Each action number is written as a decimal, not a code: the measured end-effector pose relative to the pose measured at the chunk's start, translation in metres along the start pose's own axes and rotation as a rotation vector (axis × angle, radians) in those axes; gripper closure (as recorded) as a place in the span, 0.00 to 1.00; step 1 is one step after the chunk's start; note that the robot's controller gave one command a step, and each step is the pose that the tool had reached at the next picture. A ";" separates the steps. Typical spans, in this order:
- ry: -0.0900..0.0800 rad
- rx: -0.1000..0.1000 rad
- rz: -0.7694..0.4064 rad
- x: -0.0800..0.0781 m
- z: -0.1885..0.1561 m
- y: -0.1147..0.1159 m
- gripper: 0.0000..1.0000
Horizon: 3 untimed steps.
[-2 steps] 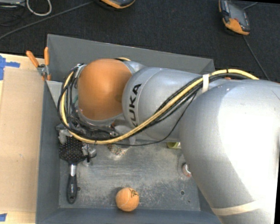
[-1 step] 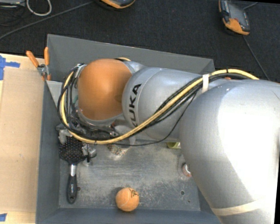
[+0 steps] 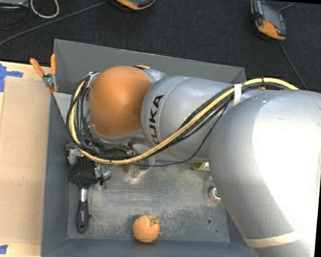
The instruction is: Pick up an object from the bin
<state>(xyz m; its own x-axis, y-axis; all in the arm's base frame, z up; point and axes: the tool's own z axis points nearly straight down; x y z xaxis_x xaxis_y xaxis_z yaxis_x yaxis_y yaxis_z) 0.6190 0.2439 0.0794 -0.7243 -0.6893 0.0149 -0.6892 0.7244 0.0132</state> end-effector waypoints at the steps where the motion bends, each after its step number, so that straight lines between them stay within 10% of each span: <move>1: 0.000 -0.002 0.001 0.001 -0.009 0.001 1.00; 3: 0.005 -0.004 0.004 0.003 -0.071 0.003 1.00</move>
Offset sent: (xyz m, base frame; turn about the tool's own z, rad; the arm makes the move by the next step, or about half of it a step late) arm -0.0010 0.0003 0.0368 0.0008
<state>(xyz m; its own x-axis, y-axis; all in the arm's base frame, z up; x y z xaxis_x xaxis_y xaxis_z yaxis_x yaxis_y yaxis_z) 0.6161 0.2443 0.1503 -0.7266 -0.6868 0.0196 -0.6866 0.7269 0.0175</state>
